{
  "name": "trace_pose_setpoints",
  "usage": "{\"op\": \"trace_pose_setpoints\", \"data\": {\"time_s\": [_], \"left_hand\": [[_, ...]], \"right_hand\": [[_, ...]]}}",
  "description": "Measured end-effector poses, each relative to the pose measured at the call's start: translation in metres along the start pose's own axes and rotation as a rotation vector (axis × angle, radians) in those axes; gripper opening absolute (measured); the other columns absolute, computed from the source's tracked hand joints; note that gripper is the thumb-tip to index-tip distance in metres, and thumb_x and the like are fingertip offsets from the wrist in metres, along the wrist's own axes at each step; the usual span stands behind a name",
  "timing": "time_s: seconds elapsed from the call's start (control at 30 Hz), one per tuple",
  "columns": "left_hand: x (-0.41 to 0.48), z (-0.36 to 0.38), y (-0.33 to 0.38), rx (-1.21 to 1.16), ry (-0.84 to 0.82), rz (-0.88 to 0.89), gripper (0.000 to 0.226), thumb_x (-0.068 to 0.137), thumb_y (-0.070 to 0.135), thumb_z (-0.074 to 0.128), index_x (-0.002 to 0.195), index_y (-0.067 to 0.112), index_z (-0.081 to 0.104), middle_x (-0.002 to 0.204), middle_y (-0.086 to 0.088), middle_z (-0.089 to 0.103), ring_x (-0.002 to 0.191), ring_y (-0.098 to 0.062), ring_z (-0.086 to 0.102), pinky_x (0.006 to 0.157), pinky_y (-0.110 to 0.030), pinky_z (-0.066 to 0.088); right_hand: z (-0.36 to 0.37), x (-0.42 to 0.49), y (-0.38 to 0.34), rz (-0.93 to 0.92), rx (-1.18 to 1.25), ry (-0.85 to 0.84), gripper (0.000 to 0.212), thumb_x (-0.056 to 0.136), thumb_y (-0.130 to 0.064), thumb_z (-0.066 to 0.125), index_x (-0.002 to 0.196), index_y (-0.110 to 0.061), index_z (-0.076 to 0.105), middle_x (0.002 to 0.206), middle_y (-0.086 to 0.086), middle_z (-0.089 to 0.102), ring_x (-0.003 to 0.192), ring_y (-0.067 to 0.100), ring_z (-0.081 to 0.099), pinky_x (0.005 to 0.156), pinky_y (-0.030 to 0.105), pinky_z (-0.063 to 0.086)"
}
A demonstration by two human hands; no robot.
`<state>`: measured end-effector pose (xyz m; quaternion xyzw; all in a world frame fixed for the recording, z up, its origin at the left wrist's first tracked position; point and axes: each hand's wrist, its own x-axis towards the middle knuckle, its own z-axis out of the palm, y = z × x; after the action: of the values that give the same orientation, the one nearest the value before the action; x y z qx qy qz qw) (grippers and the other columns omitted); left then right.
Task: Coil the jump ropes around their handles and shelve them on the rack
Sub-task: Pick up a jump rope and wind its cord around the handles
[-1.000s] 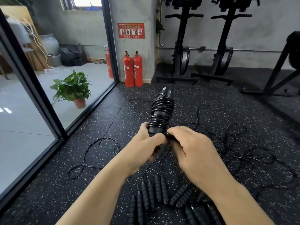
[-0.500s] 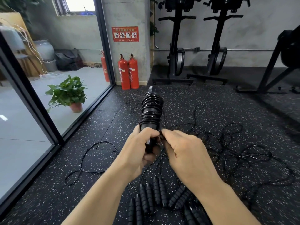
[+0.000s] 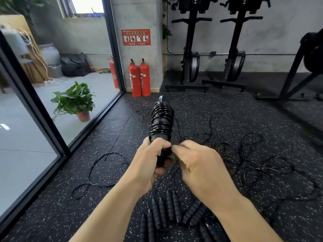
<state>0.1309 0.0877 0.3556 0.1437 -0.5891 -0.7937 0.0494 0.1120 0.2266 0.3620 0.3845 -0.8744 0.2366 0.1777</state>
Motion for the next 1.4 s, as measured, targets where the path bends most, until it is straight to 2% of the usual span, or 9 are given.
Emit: {"op": "trace_pose_setpoints", "data": {"time_s": [0.23,0.43,0.53,0.7,0.8,0.97,1.07,1.3,1.4], "left_hand": [[0.002,0.0,-0.003,0.125,0.036,0.032,0.007,0.089,0.016,0.054,0.096,0.016,0.053,0.086,-0.009,0.054,0.058,-0.016,0.048,0.038,-0.019,0.027],[-0.001,0.001,-0.002,0.018,-0.02,-0.001,0.018,0.092,0.021,0.052,0.104,0.008,0.053,0.078,-0.008,0.057,0.05,-0.012,0.05,0.04,-0.02,0.026],[-0.002,0.0,-0.003,0.037,-0.056,0.038,0.031,0.079,0.026,0.06,0.105,0.009,0.057,0.085,-0.013,0.059,0.054,-0.014,0.05,0.04,-0.02,0.028],[-0.005,-0.002,-0.004,0.154,-0.039,0.098,0.028,0.074,0.024,0.058,0.097,0.009,0.059,0.08,-0.012,0.056,0.058,-0.016,0.048,0.041,-0.021,0.028],[-0.005,0.001,-0.004,0.068,0.001,0.017,0.006,0.088,0.013,0.051,0.086,0.01,0.057,0.065,-0.006,0.054,0.047,-0.012,0.045,0.038,-0.019,0.023],[-0.004,0.005,-0.001,-0.108,-0.013,-0.123,0.015,0.088,0.012,0.045,0.079,0.011,0.056,0.061,-0.005,0.054,0.039,-0.01,0.038,0.037,-0.018,0.015],[-0.005,0.006,0.001,-0.163,-0.061,-0.179,0.01,0.072,0.016,0.051,0.079,0.012,0.058,0.066,-0.007,0.06,0.036,-0.01,0.037,0.038,-0.015,0.012],[-0.007,0.009,0.003,-0.185,-0.15,-0.252,0.05,0.051,0.024,0.061,0.097,0.009,0.049,0.062,-0.004,0.046,0.037,-0.011,0.037,0.038,-0.016,0.01],[-0.008,0.011,0.002,-0.173,-0.126,-0.233,0.03,0.061,0.022,0.055,0.087,0.008,0.053,0.061,-0.005,0.048,0.037,-0.011,0.038,0.04,-0.017,0.009]], "right_hand": [[0.004,0.001,0.001,0.024,0.105,0.064,0.016,0.086,-0.013,0.052,0.094,-0.013,0.066,0.081,-0.002,0.058,0.066,0.024,0.058,0.057,0.044,0.05],[0.002,0.002,-0.001,0.077,0.427,0.183,0.012,0.087,-0.021,0.062,0.097,-0.02,0.068,0.08,-0.008,0.065,0.072,0.01,0.062,0.064,0.036,0.052],[-0.001,0.002,0.001,0.142,0.555,0.202,0.02,0.085,-0.024,0.064,0.105,-0.026,0.064,0.085,-0.008,0.069,0.077,0.009,0.066,0.069,0.035,0.054],[-0.006,0.002,0.009,0.166,0.591,0.068,0.022,0.083,-0.024,0.068,0.104,-0.024,0.071,0.09,-0.008,0.068,0.081,0.01,0.066,0.075,0.038,0.055],[-0.009,0.001,0.01,0.131,0.534,0.018,0.025,0.081,-0.03,0.071,0.106,-0.027,0.07,0.09,-0.012,0.063,0.082,0.007,0.063,0.075,0.036,0.053],[-0.016,-0.001,0.012,0.096,0.449,-0.047,0.044,0.081,-0.036,0.074,0.124,-0.028,0.064,0.102,-0.017,0.057,0.093,0.004,0.058,0.085,0.027,0.047],[-0.018,-0.002,0.014,0.096,0.513,-0.02,0.045,0.077,-0.04,0.077,0.12,-0.029,0.067,0.098,-0.016,0.057,0.091,0.006,0.059,0.082,0.024,0.046],[-0.016,-0.003,0.012,0.148,0.49,0.19,0.04,0.068,-0.052,0.075,0.098,-0.027,0.069,0.094,-0.018,0.06,0.093,0.007,0.059,0.076,0.011,0.043],[-0.012,-0.002,0.008,0.193,0.536,0.21,0.031,0.067,-0.047,0.08,0.088,-0.027,0.068,0.086,-0.016,0.061,0.084,0.007,0.061,0.071,0.014,0.046]]}}
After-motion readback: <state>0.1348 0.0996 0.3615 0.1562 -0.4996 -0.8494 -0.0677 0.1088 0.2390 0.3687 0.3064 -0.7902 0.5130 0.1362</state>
